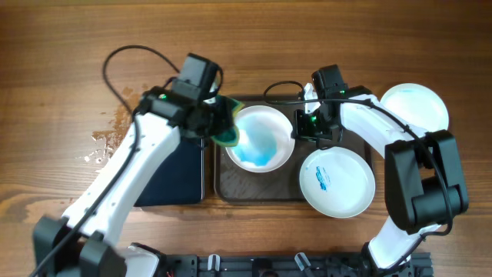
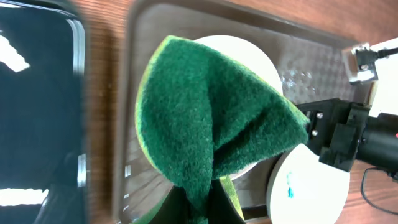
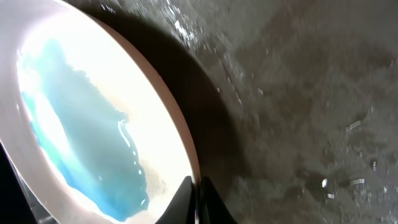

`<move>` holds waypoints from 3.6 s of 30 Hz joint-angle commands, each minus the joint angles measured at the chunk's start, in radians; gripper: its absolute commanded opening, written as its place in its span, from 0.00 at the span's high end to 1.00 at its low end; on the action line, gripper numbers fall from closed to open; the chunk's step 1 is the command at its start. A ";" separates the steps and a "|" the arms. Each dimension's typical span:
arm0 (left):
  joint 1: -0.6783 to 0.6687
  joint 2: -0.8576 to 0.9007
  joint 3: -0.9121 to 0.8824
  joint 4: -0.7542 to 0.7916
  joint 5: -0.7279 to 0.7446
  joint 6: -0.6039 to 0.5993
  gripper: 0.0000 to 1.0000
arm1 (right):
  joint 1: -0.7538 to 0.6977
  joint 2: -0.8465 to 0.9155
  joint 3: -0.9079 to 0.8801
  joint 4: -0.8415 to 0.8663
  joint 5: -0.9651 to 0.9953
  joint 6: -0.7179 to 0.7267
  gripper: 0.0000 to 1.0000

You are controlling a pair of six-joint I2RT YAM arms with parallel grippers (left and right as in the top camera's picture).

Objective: Clean dirty plates on tray and stack at the side
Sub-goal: 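Move the sponge back to the water tray with the left gripper, then lift the plate with the right gripper and tilt it over the water tray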

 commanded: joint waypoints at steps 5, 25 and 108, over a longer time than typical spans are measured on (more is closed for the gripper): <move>0.137 -0.086 0.000 -0.127 -0.124 -0.013 0.96 | -0.004 0.010 -0.006 0.019 -0.002 -0.006 0.70; 0.221 -0.086 0.000 -0.132 -0.217 0.016 0.96 | 0.061 0.012 -0.029 0.093 -0.002 0.143 0.71; 0.775 -0.065 0.000 -0.142 -0.228 0.069 0.96 | 0.930 0.157 0.649 0.029 1.110 -0.271 0.95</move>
